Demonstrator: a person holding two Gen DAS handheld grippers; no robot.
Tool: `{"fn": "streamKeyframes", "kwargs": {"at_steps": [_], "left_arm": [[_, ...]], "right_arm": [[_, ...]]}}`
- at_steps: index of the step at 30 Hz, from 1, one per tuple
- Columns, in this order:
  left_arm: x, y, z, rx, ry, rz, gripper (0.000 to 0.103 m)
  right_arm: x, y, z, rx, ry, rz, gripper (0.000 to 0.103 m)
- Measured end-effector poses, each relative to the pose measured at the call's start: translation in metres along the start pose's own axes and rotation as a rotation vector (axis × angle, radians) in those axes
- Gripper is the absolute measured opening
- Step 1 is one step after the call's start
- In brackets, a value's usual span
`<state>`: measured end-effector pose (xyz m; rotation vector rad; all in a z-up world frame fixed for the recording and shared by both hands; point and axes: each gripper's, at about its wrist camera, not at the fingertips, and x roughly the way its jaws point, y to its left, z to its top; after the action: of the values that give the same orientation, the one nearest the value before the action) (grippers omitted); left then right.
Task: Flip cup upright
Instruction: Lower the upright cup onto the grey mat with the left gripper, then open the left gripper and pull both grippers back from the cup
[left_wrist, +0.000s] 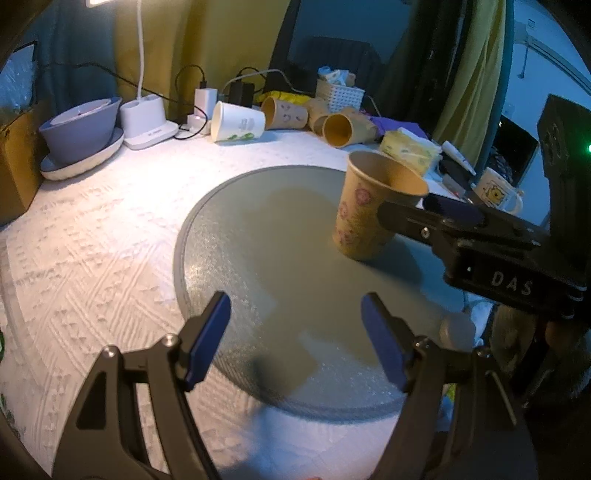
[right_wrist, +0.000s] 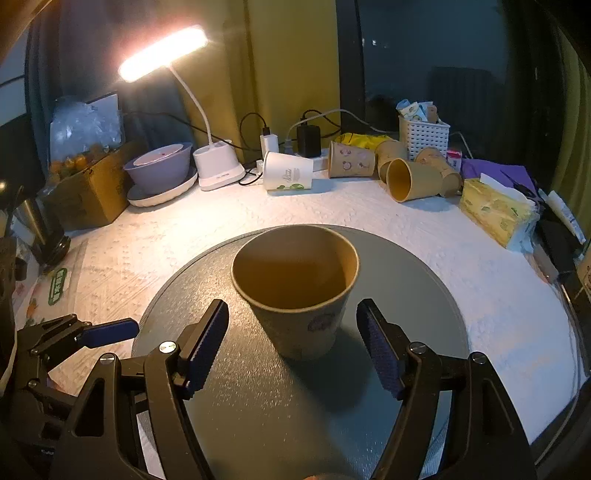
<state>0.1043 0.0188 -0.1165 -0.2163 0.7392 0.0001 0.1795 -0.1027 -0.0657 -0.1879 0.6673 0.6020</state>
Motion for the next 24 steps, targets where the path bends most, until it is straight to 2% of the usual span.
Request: {"fn": "streamKeyframes", "kwargs": {"at_steps": [5,8,19,24], "left_arm": [[-0.013,-0.007,-0.003,0.012,-0.023,0.004,0.075],[-0.022,-0.011,-0.004,0.016,-0.04,0.001,0.085],[-0.054,-0.035,-0.003,0.067,-0.089,0.007,0.085],[-0.072,-0.042,0.001,0.088,-0.138,0.012,0.085]], "right_arm": [[-0.014,0.0,-0.005,-0.003,-0.013,-0.002,0.075],[-0.025,0.001,-0.008,-0.004,-0.024,-0.008,0.075],[-0.068,0.003,-0.019,-0.003,-0.068,-0.027,0.075],[-0.09,0.003,-0.018,-0.008,-0.108,-0.044,0.075]]}}
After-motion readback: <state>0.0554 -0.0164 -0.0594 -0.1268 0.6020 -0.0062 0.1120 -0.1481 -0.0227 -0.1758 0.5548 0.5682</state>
